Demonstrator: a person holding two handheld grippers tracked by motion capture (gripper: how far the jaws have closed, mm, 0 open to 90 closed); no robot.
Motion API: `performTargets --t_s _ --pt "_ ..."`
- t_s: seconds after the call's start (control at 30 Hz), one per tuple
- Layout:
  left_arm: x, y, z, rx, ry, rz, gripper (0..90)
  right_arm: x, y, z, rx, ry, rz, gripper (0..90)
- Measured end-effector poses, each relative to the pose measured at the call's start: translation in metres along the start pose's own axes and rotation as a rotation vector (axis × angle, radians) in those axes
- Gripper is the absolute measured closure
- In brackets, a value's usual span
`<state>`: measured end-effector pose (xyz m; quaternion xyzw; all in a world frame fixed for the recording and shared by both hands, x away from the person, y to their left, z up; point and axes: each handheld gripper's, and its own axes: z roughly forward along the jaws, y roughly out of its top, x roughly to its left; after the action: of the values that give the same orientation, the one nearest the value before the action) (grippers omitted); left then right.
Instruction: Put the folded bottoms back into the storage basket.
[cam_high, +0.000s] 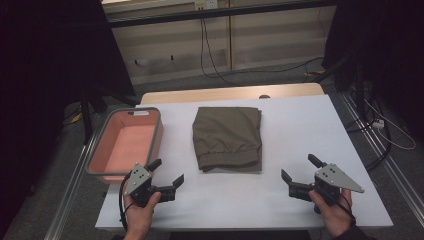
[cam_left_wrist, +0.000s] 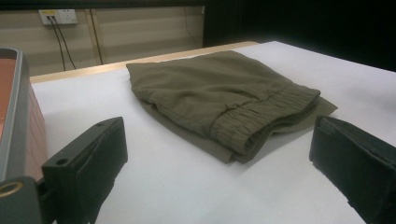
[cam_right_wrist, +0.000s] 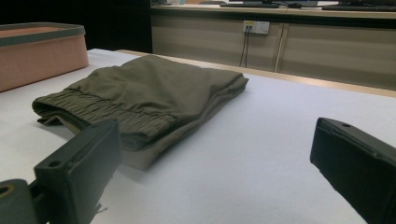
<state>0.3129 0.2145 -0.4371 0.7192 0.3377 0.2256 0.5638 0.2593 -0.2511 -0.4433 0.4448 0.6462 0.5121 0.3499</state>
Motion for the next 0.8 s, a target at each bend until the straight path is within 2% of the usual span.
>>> performTargets --t_s 0.3,0.57,0.67,0.8 --pt "-0.005 0.001 0.004 0.017 -0.017 0.009 4.7 0.004 -0.001 0.002 0.020 0.023 -0.014 1.9" --pt "-0.006 -0.001 0.003 0.034 -0.027 0.001 5.1 0.012 0.000 0.009 0.051 0.086 -0.016 1.1" --pt "-0.006 0.000 0.003 0.035 -0.033 0.002 5.1 0.017 0.000 0.013 0.076 0.116 -0.042 2.5" --pt "-0.008 -0.001 0.004 0.044 -0.049 0.001 5.0 0.024 0.004 0.018 0.088 0.155 -0.045 3.9"
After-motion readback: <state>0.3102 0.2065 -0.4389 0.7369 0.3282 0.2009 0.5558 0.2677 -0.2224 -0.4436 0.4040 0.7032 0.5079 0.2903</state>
